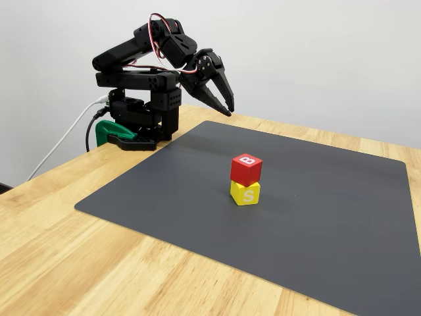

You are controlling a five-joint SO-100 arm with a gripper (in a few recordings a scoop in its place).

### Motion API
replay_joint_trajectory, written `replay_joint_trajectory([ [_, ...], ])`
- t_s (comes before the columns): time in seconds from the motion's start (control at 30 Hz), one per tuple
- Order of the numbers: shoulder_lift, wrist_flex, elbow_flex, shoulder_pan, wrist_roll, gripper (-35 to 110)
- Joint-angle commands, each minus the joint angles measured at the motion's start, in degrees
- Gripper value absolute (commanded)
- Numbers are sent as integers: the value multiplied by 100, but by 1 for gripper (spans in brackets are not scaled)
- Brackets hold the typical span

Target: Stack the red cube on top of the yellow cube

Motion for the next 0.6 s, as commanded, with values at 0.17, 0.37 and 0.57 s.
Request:
replay_joint_trajectory([
  [0.17,18,70,88,44,9,4],
  [0.37,18,70,88,44,9,2],
  [0.57,18,70,88,44,9,1],
])
